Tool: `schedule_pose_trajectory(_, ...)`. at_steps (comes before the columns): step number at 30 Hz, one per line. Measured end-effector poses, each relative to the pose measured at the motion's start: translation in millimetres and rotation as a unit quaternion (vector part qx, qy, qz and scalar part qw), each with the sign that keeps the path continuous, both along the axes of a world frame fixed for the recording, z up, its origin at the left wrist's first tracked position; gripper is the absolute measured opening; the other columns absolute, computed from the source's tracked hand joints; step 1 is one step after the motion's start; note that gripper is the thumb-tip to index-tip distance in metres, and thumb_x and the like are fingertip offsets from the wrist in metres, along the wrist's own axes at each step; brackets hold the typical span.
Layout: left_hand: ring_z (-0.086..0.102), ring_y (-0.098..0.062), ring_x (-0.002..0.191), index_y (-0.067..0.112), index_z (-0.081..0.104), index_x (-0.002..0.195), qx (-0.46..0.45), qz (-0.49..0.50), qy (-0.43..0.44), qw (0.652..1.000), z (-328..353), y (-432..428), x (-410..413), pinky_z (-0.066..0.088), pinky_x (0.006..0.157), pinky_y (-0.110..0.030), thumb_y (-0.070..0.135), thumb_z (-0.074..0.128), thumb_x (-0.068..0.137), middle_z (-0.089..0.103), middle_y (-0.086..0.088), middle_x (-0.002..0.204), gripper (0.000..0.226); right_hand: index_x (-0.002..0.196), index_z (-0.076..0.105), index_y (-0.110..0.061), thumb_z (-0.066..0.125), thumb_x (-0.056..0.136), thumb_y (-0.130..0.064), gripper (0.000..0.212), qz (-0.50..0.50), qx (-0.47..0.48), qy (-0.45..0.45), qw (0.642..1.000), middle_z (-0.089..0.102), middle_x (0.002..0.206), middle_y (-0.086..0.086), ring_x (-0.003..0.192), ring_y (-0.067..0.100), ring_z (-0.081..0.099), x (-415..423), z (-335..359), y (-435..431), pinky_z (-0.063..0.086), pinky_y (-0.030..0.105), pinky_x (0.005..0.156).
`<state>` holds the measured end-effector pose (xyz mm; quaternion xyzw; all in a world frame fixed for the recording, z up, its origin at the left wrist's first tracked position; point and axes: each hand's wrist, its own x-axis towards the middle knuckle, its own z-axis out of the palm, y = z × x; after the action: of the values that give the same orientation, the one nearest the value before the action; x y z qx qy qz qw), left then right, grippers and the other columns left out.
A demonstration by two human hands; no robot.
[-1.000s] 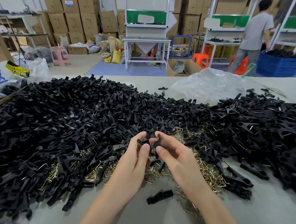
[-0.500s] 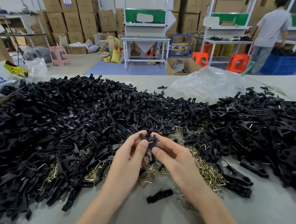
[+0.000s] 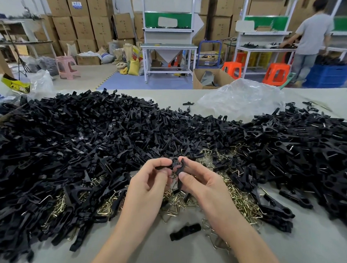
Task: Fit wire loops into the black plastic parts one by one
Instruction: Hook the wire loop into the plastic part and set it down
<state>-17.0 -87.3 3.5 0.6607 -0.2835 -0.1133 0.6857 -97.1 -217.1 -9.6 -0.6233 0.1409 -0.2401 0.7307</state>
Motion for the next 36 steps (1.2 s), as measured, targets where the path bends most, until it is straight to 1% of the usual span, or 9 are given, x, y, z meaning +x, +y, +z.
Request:
schedule_pose_trajectory(3, 0.068, -0.009, 0.076, 0.032, 0.071, 0.094, 0.005, -0.009, 0.001, 1.000, 0.0, -0.5, -1.1, 0.053, 0.071, -0.018, 0.019, 0.057, 0.100, 0.074, 0.000, 0.083, 0.020, 0.119, 0.071, -0.023, 0.066, 0.094, 0.000, 0.035, 0.002, 0.001, -0.004, 1.000, 0.077, 0.112, -0.002, 0.107, 0.014, 0.072, 1.7, -1.1, 1.2, 0.059, 0.028, 0.087)
schedule_pose_trajectory(6, 0.066, -0.010, 0.072, 0.021, 0.064, 0.102, 0.001, -0.006, 0.005, 1.000, -0.5, -0.8, 0.8, 0.053, 0.071, -0.019, 0.016, 0.054, 0.102, 0.073, -0.004, 0.081, 0.012, 0.120, 0.070, -0.023, 0.065, 0.095, 0.000, 0.034, 0.005, 0.005, -0.012, 1.000, 0.076, 0.114, -0.001, 0.111, 0.017, 0.070, 2.6, -2.2, 1.6, 0.058, 0.032, 0.092)
schedule_pose_trajectory(9, 0.065, -0.010, 0.070, 0.019, 0.061, 0.110, -0.004, -0.020, 0.014, 1.000, -0.1, -0.1, 1.6, 0.052, 0.069, -0.016, 0.016, 0.051, 0.103, 0.073, -0.004, 0.080, 0.012, 0.122, 0.069, -0.020, 0.063, 0.095, 0.001, 0.034, 0.003, 0.022, -0.022, 1.000, 0.076, 0.115, 0.001, 0.110, 0.017, 0.071, 2.0, -2.0, 0.4, 0.058, 0.029, 0.089)
schedule_pose_trajectory(14, 0.066, -0.009, 0.072, 0.023, 0.065, 0.109, 0.015, -0.024, -0.019, 0.999, -2.8, -0.8, 0.4, 0.052, 0.070, -0.018, 0.019, 0.049, 0.104, 0.072, -0.001, 0.081, 0.018, 0.122, 0.068, -0.019, 0.063, 0.094, 0.003, 0.036, 0.003, 0.035, -0.029, 0.999, 0.077, 0.112, 0.000, 0.106, 0.015, 0.072, 1.3, -1.6, 0.3, 0.058, 0.023, 0.083)
schedule_pose_trajectory(20, 0.066, -0.012, 0.079, 0.028, 0.064, 0.109, 0.034, -0.032, -0.051, 0.998, -6.5, -0.4, -0.5, 0.054, 0.074, -0.023, 0.023, 0.047, 0.105, 0.071, 0.000, 0.084, 0.018, 0.121, 0.068, -0.021, 0.065, 0.094, 0.003, 0.037, -0.002, 0.033, -0.022, 0.999, 0.077, 0.111, -0.002, 0.106, 0.013, 0.072, 1.3, -0.9, -0.1, 0.058, 0.023, 0.083)
schedule_pose_trajectory(25, 0.066, -0.015, 0.078, 0.028, 0.063, 0.108, 0.045, -0.045, -0.079, 0.995, -7.3, 1.6, -0.1, 0.055, 0.076, -0.035, 0.024, 0.047, 0.104, 0.071, 0.001, 0.084, 0.017, 0.119, 0.070, -0.024, 0.066, 0.093, 0.001, 0.036, -0.006, 0.028, -0.021, 0.999, 0.077, 0.109, -0.001, 0.104, 0.013, 0.072, 0.5, -0.3, 0.1, 0.058, 0.024, 0.084)
schedule_pose_trajectory(30, 0.065, -0.014, 0.077, 0.028, 0.065, 0.107, 0.032, -0.035, -0.079, 0.996, -6.2, 1.2, 0.6, 0.055, 0.075, -0.029, 0.021, 0.047, 0.105, 0.071, 0.000, 0.083, 0.019, 0.124, 0.069, -0.020, 0.066, 0.093, 0.001, 0.037, 0.005, 0.038, -0.022, 0.999, 0.077, 0.110, 0.002, 0.105, 0.016, 0.072, 0.4, 0.6, 0.4, 0.058, 0.027, 0.088)
schedule_pose_trajectory(34, 0.063, -0.026, 0.075, 0.040, 0.062, 0.104, 0.053, -0.041, -0.096, 0.993, -6.7, 1.9, -0.4, 0.053, 0.075, -0.048, 0.026, 0.048, 0.103, 0.070, 0.000, 0.084, 0.020, 0.122, 0.069, -0.023, 0.068, 0.092, 0.000, 0.038, 0.010, 0.033, -0.025, 0.999, 0.078, 0.109, -0.001, 0.103, 0.013, 0.073, -0.1, 2.0, 0.8, 0.057, 0.022, 0.082)
schedule_pose_trajectory(36, 0.064, -0.025, 0.076, 0.042, 0.062, 0.104, 0.057, -0.041, -0.099, 0.993, -5.5, 2.6, -0.4, 0.053, 0.076, -0.050, 0.028, 0.049, 0.103, 0.070, 0.000, 0.083, 0.019, 0.121, 0.070, -0.026, 0.073, 0.087, -0.007, 0.039, 0.014, 0.036, -0.030, 0.999, 0.077, 0.110, 0.000, 0.102, 0.014, 0.073, -0.3, 2.6, 0.3, 0.057, 0.023, 0.083)
